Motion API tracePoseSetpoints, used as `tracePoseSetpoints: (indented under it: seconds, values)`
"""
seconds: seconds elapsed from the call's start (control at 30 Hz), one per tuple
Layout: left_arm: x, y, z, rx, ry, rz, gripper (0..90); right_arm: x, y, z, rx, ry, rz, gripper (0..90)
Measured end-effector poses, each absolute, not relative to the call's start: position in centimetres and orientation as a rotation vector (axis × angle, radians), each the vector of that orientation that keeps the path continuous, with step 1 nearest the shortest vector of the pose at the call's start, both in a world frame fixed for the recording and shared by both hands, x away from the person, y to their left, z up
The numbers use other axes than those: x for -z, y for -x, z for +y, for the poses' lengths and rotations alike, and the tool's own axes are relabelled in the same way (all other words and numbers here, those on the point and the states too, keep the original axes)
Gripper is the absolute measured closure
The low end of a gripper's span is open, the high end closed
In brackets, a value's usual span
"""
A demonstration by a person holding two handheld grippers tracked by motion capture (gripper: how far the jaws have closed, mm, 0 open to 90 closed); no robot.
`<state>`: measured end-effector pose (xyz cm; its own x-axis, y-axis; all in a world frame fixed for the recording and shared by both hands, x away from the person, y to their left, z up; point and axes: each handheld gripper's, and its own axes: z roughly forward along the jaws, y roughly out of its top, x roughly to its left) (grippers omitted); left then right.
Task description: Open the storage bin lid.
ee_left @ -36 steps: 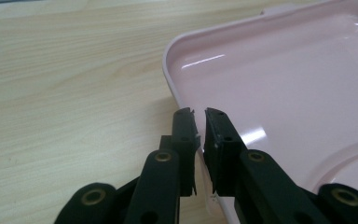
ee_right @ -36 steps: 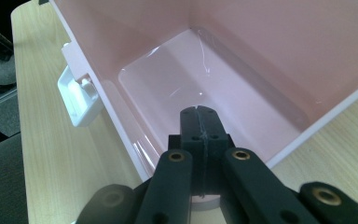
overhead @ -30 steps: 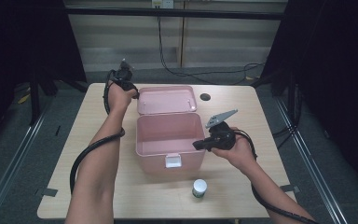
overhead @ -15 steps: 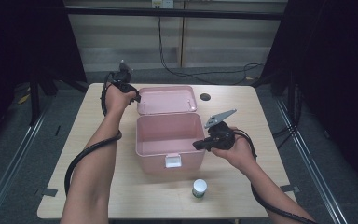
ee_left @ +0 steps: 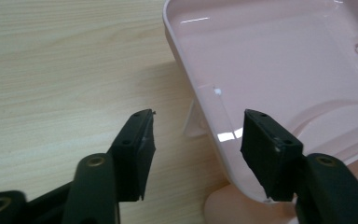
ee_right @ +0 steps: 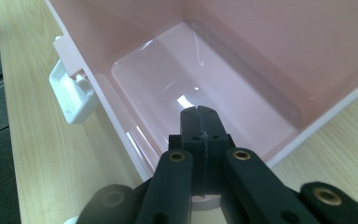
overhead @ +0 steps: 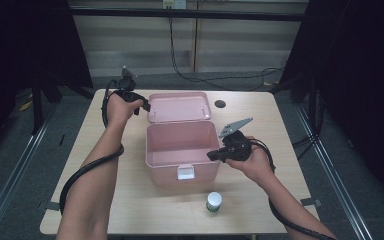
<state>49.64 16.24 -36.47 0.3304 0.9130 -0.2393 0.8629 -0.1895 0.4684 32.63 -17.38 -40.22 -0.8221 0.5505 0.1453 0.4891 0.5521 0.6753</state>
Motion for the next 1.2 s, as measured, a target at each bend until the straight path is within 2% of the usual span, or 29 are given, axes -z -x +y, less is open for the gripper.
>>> tracePoseSetpoints:
  seconds: [0.47,0.8,1.2]
  values:
    - [37.0,-47.8,18.2,-0.175,-2.034,1.530,27.4,40.1,-32.2,-17.2,-1.106,-0.913,2.691,90.0]
    - [37.6,-46.3,19.4,-0.195,-2.042,1.488,23.9,40.1,-32.2,-17.1,-1.114,-0.937,2.677,89.6]
    - [39.1,-44.4,20.7,-0.193,-2.049,1.450,21.5,39.0,-32.5,-18.0,-1.139,-0.977,2.637,81.4]
